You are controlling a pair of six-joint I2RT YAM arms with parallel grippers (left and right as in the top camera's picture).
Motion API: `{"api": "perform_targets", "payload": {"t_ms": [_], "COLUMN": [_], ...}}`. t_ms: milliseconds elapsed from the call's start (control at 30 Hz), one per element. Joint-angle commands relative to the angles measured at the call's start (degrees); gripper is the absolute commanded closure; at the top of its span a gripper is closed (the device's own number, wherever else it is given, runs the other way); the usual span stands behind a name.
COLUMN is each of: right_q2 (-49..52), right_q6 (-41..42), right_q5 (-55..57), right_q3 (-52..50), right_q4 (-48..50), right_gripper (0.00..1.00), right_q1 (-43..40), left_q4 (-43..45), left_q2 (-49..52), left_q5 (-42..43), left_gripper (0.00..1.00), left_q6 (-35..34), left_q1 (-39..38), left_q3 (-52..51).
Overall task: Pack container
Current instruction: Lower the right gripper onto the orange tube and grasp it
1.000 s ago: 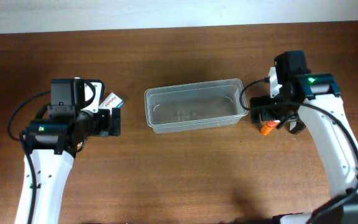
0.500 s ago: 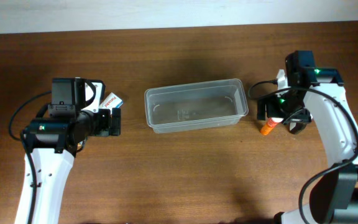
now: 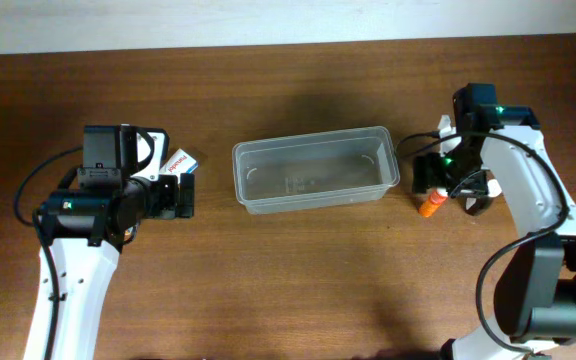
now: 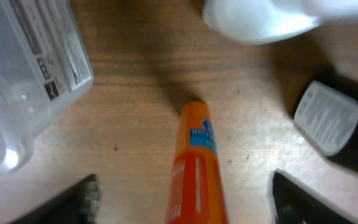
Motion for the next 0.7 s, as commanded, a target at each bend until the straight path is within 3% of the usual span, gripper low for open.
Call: {"api": "perform_targets", "payload": {"t_ms": [0, 300, 667], "right_q2": [0.31, 0.31, 0.31], "right_q6": [-0.17, -0.2, -0.2], "right_q5": [-0.33, -0.33, -0.33], "right_q3": [0.2, 0.2, 0.2], "right_q4": [0.59, 0.76, 0.61], "right_gripper": [0.34, 0.56, 0.65], "right_q1": [0.2, 0.2, 0.2], "left_q4": [-0.02, 0.0, 0.0], "left_q2": [0.22, 0.22, 0.22], "left_q5": [0.85, 0.85, 0.83], "left_gripper": [0.01, 0.01, 0.01], "left_q6": [0.66, 0.66, 0.66], "left_q1": [0.31, 0.31, 0.31], "left_q3": [1.27, 1.27, 1.27]}}
